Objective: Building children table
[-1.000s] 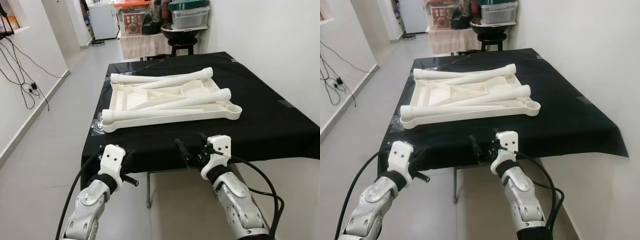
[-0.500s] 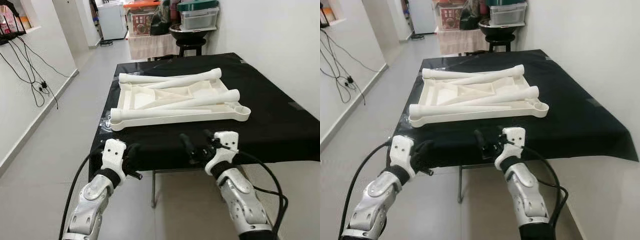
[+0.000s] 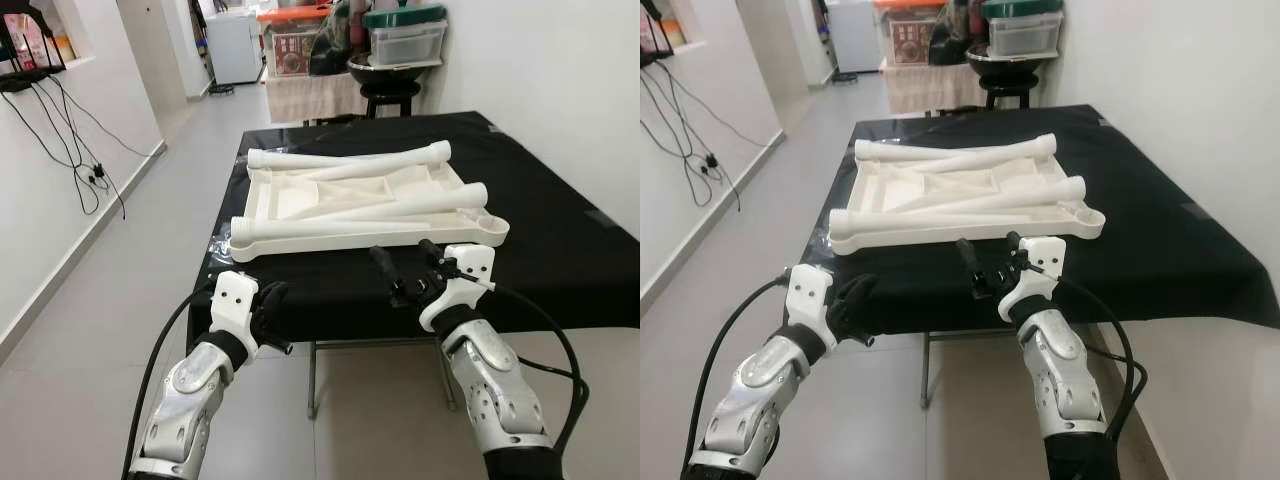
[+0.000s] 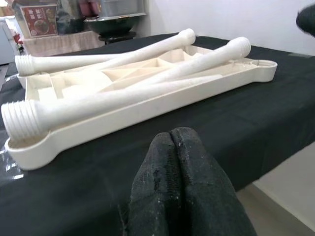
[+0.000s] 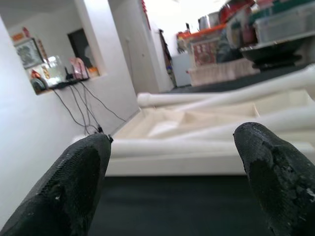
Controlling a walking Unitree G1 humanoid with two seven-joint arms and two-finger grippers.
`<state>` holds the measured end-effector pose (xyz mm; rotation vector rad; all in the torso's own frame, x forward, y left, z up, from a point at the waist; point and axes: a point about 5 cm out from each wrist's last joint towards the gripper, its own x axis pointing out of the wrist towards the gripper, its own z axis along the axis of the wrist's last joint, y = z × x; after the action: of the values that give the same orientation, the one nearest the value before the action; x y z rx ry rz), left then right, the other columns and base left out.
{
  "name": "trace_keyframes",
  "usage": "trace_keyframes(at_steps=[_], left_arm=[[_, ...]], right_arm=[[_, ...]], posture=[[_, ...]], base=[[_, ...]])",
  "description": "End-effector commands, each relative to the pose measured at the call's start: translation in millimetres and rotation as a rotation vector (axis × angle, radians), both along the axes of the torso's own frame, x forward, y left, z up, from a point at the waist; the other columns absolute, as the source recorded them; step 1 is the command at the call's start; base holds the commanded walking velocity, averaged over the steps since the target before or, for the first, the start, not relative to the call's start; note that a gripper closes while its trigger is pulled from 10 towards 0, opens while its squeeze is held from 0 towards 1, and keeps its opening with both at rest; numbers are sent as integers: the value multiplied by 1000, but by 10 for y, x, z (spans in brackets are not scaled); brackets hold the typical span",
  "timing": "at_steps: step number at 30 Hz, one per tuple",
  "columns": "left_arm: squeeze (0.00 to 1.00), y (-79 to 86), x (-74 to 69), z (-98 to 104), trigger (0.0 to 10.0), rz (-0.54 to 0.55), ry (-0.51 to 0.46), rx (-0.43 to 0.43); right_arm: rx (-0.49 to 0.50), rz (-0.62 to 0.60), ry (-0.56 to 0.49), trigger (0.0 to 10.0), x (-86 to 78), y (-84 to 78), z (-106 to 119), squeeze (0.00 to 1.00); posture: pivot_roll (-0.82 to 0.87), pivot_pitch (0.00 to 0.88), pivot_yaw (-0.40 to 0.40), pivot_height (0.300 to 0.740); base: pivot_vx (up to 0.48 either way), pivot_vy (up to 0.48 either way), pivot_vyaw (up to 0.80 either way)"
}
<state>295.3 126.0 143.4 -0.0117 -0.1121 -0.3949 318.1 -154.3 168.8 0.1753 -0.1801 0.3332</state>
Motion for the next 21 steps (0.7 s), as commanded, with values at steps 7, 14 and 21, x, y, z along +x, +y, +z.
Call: trace_keyframes(at_steps=[7,14,21], left_arm=[[0,-54,21,28,10000,-13,-7,-33],[0,-91,30,44,10000,-21,-14,-43],[0,-98,34,47,10000,-18,-10,-59]], right_arm=[[0,59,-24,10000,21,121,93,0],[-15,69,-27,10000,32,119,107,0],[-29,83,-21,10000,20,141,83,0]], posture=[[-117,0,11,740],[-123,0,9,740],[-125,0,11,740]], base=[[311,0,0],[312,0,0],[314,0,0]])
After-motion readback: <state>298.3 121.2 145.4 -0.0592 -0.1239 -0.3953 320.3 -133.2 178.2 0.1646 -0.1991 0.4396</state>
